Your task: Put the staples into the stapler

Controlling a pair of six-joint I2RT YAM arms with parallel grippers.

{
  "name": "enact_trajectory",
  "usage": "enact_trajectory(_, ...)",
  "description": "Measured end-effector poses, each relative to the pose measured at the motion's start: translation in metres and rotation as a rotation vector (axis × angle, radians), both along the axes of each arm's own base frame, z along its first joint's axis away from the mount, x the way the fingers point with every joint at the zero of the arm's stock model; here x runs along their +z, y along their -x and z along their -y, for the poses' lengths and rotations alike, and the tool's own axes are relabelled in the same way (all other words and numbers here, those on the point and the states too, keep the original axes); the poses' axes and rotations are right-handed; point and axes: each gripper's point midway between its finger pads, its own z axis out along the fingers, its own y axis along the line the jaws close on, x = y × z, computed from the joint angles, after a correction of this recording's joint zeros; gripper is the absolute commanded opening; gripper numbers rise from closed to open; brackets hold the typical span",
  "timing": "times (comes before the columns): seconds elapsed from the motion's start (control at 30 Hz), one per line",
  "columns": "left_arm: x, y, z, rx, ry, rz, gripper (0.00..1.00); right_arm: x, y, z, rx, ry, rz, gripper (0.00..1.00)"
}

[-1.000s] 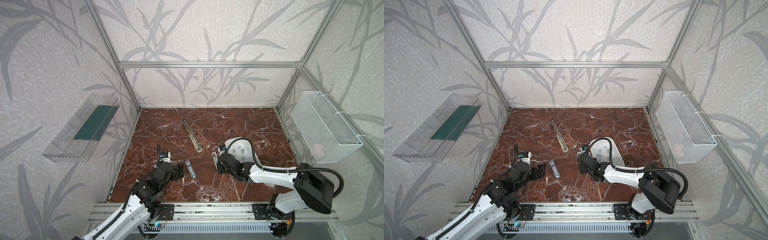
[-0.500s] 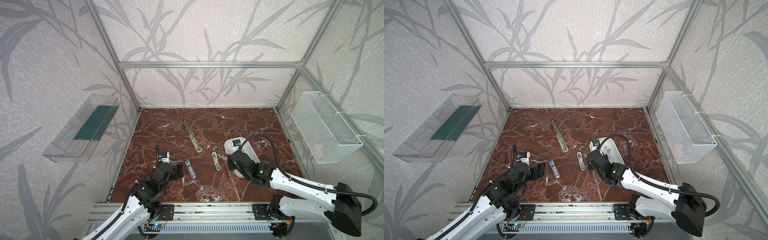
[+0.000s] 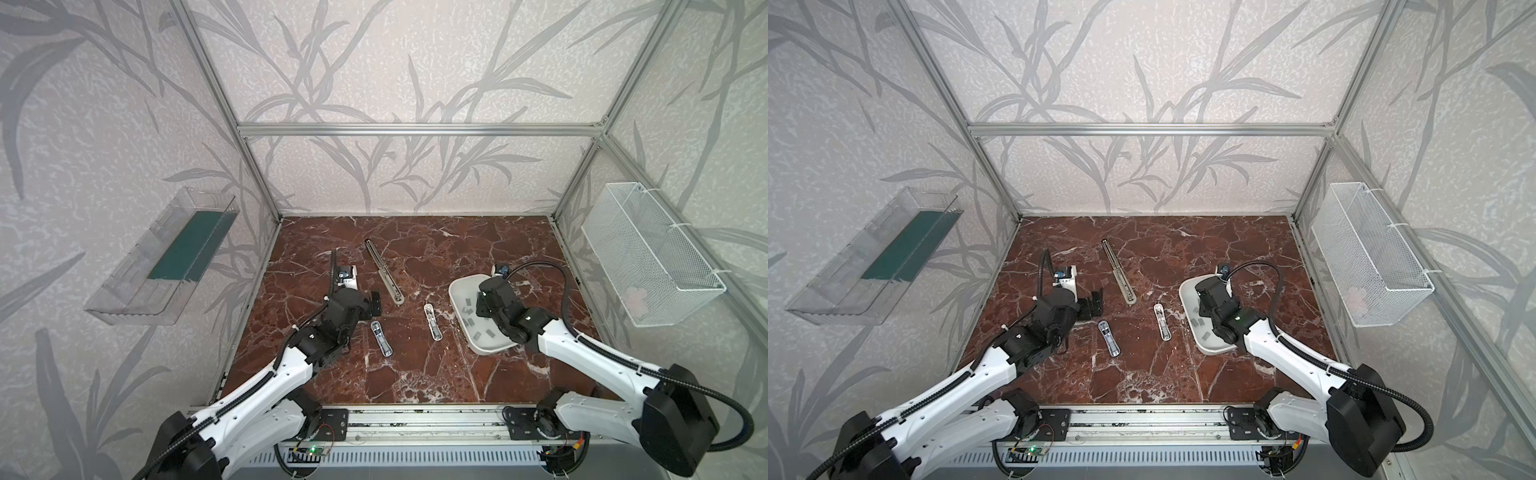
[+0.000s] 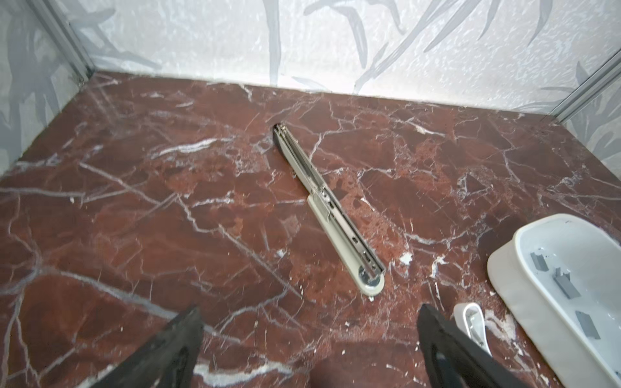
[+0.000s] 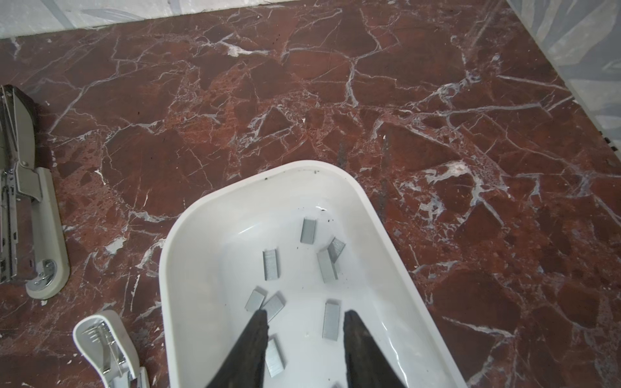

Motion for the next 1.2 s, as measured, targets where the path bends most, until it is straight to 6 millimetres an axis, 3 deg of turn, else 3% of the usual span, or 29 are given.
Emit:
enact_trajectory(0.17,0.010,-0.011,0.004,-0.020,0.012,0.028,0.99,0.001,-0.003,-0.002,-0.003,-0.010,0.012,0.40)
enact_trajectory(0.47,-0.014,-0.016,0.004,-0.019,0.050,-0.042,0.99,-0.016,-0.003,-0.006,0.036,0.008,-0.026,0.40)
enact_trajectory(0.7,-0.038,-0.018,0.014,-0.042,0.071,-0.125,0.99,-0.055,-0.002,-0.018,0.116,0.055,-0.165,0.36)
enact_trajectory(0.83,-0.051,-0.022,0.020,-0.051,0.060,-0.178,0.99,-0.062,-0.008,-0.022,0.132,0.055,-0.203,0.36)
enact_trajectory(1.03,-0.037,-0.035,0.029,-0.058,0.064,-0.175,0.99,-0.058,-0.014,-0.028,0.146,0.021,-0.215,0.35)
enact_trajectory(1.2,-0.032,-0.053,0.041,-0.069,0.052,-0.184,0.99,-0.072,-0.011,-0.032,0.137,0.007,-0.273,0.32)
